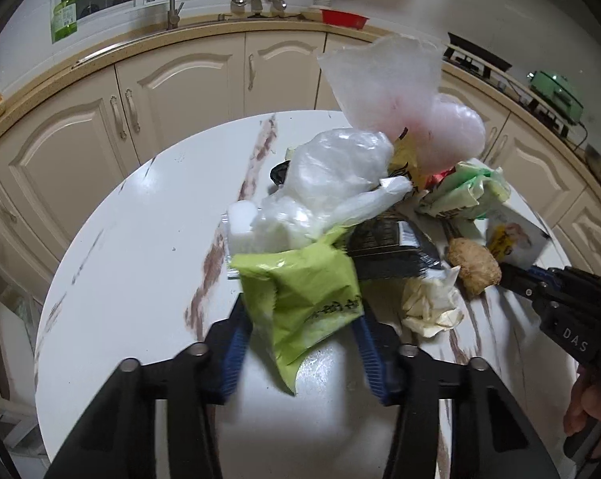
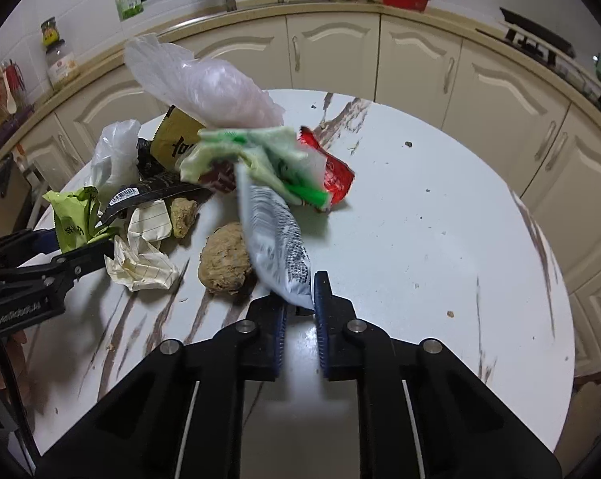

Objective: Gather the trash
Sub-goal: 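Grasp the white wrapper with the right tool while the left tool grasps the green bag, then carry the white wrapper and green bag toward the blue bin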

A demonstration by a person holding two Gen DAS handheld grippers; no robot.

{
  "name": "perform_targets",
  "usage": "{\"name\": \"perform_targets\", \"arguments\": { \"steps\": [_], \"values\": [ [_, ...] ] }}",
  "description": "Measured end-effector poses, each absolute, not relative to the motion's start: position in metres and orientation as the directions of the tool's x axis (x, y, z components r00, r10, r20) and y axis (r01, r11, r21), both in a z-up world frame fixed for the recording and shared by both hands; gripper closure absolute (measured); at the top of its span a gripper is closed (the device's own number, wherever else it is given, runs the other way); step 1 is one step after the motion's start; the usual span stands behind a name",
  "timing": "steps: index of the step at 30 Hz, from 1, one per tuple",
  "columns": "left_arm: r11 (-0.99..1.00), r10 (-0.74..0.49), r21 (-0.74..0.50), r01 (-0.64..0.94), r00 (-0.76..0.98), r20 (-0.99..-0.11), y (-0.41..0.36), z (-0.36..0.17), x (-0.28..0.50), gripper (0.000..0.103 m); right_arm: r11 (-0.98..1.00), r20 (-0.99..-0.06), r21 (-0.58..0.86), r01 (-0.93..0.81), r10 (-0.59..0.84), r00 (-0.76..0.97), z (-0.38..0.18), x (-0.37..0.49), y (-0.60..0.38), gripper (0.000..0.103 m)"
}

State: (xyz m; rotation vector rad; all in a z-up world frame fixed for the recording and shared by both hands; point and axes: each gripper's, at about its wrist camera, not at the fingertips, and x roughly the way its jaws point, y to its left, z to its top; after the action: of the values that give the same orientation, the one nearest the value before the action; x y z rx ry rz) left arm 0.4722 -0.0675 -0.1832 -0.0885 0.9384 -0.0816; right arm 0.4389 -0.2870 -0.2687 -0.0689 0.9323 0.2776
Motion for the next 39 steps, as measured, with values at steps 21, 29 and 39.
{"name": "perform_targets", "arguments": {
  "steps": [21, 29, 39],
  "values": [
    [0.977, -0.203, -0.196, 0.081, 0.614, -0.763, -0.05, -0.191, 0.383, 0.083, 0.951, -0.758, 0.209, -0.228, 0.304, 0.577, -0.254, 0.406, -0.315, 0.093],
    [0.979, -0.2, -0.186, 0.086, 0.606, -0.77, -0.049, -0.189, 0.362, 0.084, 0.954, -0.785, 0.183, -0.239, 0.288, 0.549, -0.264, 0.409, -0.302, 0.071],
    [0.98, -0.195, -0.172, 0.097, 0.632, -0.75, -0.05, -0.176, 0.345, 0.085, 0.947, -0.774, 0.193, -0.256, 0.307, 0.554, -0.263, 0.419, -0.289, 0.091]
  ]
}}
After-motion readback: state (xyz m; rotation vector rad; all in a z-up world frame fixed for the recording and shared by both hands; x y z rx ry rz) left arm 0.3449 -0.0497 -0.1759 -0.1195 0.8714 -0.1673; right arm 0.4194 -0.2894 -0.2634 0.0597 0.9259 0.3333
